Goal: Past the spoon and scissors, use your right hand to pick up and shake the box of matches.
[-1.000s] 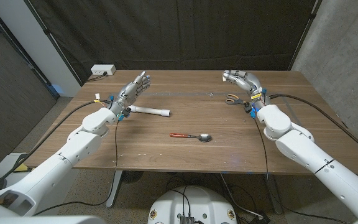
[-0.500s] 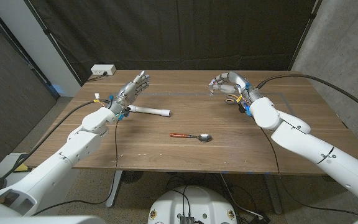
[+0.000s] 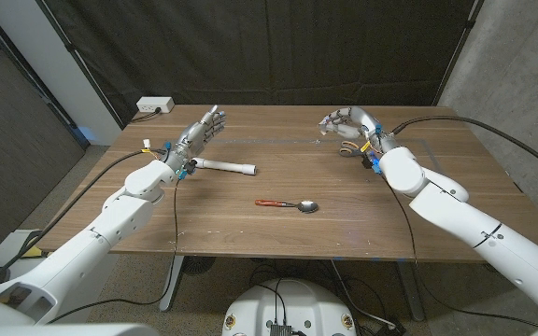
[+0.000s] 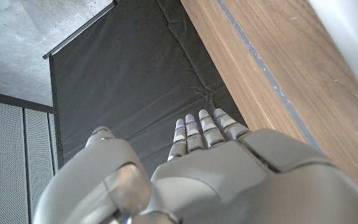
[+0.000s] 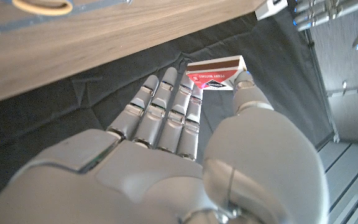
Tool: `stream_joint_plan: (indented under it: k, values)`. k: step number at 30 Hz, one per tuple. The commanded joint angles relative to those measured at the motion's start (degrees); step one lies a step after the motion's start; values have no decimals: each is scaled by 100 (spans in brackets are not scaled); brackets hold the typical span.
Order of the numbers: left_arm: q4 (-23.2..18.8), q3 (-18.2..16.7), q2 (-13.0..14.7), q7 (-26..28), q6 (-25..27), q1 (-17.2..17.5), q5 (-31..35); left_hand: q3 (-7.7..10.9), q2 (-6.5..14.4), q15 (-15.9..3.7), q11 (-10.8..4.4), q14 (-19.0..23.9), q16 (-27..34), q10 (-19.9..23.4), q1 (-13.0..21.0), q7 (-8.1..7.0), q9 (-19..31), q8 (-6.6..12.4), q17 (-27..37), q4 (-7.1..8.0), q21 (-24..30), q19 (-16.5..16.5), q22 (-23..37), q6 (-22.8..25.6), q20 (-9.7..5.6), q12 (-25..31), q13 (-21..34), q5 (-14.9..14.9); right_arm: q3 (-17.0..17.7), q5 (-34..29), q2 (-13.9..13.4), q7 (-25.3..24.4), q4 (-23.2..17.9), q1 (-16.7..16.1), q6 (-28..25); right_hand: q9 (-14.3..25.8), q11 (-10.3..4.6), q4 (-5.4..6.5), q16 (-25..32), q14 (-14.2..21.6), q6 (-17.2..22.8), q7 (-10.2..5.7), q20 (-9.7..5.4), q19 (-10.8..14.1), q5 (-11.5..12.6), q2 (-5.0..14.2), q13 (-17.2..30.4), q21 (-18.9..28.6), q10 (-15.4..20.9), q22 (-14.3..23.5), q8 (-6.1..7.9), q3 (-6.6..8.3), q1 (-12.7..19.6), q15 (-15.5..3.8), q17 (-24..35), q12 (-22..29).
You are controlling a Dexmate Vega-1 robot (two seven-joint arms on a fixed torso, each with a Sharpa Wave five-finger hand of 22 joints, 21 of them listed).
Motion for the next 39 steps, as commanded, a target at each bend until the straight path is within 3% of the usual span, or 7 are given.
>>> stream_joint_plan:
  k: [1,6,13,22,26,31,39]
  values:
    - [-18,36,11,-5,115,-50,11,-20,-12,-17,-39,36,-3,34,29,10,13,-5,8,9,-21,-29,32,64,-27,-22,27,-3,923,3489,1421,543,1359,-558,2653,35,-656,21,36,48,1098,-1085,-199,76,29,314,31,54,724,15,7,9,200,-635,18,-23]
    - [33,60,1,-49,130,-96,13,-23,-10,-14,-30,33,-4,35,30,3,13,-5,8,9,-24,-38,32,66,-15,-21,27,-3,1209,5093,1795,1083,1454,-739,2692,35,-655,40,43,76,1102,-1086,-185,100,24,313,31,64,736,17,3,-5,168,-627,20,-24]
    - [88,100,-17,-101,167,-163,17,-27,-6,-11,-27,36,-3,37,33,4,13,-2,8,9,-24,-41,32,73,-11,-21,27,-4,1489,6386,1987,1359,1483,-935,2388,35,-654,60,49,126,1116,-1087,-166,150,19,307,31,85,758,19,-2,-23,127,-636,18,-28]
    - [161,139,-52,-162,143,-242,35,-34,-2,-7,-28,38,-2,38,36,9,13,-5,8,10,-25,-45,32,69,-8,-22,27,-5,1596,7107,2285,576,1314,-1129,2010,34,-637,88,71,309,1166,-1000,-104,386,26,323,28,177,845,26,-10,-33,59,-649,8,-32]
    - [189,138,-67,-162,116,-249,37,-36,0,-8,-30,40,-2,37,38,7,13,-5,8,10,-25,-46,32,69,-9,-22,27,-5,1412,6402,2134,508,1378,-1083,2276,34,-631,90,61,322,1151,-978,-90,379,30,320,28,173,834,27,-22,-35,46,-637,3,-45]
    - [238,132,-89,-175,96,-245,10,-39,3,-7,-30,42,-1,35,39,8,13,-6,8,11,-24,-45,33,70,-8,-23,27,-6,1130,5046,1555,568,1433,-906,2556,35,-659,45,-6,223,1091,-1049,-58,103,47,348,28,64,750,30,-64,4,103,-625,-2,-103]
    - [264,126,-100,-183,66,-237,-2,-45,6,-11,-30,38,-3,32,41,3,13,-7,8,12,-23,-45,33,69,-8,-25,27,-7,826,2682,778,-443,1078,-708,2341,40,-689,-2,-92,-95,911,-1078,-12,-150,45,350,31,-27,563,32,-162,-16,154,-562,30,-203]
